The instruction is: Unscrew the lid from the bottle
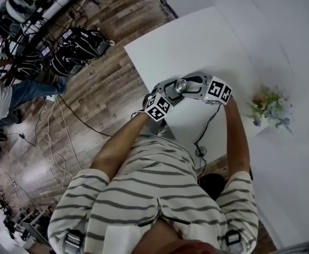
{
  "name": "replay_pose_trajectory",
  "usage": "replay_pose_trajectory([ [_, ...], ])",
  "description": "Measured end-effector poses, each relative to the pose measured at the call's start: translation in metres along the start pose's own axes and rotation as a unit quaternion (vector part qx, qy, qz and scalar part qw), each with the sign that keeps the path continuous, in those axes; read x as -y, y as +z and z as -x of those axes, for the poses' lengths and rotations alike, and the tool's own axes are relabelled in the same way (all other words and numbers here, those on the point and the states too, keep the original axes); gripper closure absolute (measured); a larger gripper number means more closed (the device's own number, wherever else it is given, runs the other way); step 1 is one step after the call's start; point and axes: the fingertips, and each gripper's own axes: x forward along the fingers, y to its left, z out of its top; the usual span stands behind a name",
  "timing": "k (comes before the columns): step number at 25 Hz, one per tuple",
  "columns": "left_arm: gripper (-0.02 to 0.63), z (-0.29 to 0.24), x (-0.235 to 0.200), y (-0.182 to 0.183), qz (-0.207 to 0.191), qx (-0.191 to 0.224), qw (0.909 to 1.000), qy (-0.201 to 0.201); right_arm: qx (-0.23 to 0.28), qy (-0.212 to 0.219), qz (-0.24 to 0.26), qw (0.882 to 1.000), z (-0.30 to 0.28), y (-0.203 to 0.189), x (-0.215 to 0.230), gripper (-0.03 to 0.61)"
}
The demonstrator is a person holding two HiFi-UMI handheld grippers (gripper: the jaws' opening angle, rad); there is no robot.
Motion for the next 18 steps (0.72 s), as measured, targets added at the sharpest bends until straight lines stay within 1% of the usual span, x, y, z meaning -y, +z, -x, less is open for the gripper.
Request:
replay_pose_trajectory([
  [3,0.305,-0.001,-0.001,0.000,0.000,0.000,1.0000,0.001,-0.002,-0.035,-0.004,0.999,0.003,0.001,0.002,0.317],
  [5,0.305,-0.001,-0.001,0.000,0.001,0.000,1.0000,0.002,0.009,-0.073,-0.010,0.997,0.006,0.003,0.002,0.271],
  [7,0.305,-0.001,0.000,0.000,0.001,0.001,1.0000,0.001,0.025,-0.115,-0.020,0.993,0.008,0.006,0.001,0.255],
  [9,0.305,-0.001,0.000,-0.001,0.001,0.002,1.0000,0.001,0.036,-0.166,-0.031,0.985,0.007,0.007,0.001,0.252],
  [11,0.305,0.000,-0.001,-0.001,0.001,0.003,1.0000,0.002,0.047,-0.217,-0.043,0.974,0.004,0.007,0.001,0.249],
  [13,0.305,0.000,-0.001,-0.001,0.002,0.003,1.0000,0.003,0.065,-0.267,-0.060,0.960,0.002,0.007,0.000,0.249],
  [16,0.305,-0.001,-0.001,0.000,0.002,0.004,1.0000,0.003,0.087,-0.346,-0.087,0.930,0.004,0.009,0.002,0.262],
  [18,0.305,-0.001,0.000,0.000,0.003,0.004,1.0000,0.003,0.099,-0.387,-0.102,0.911,0.005,0.010,0.001,0.285],
])
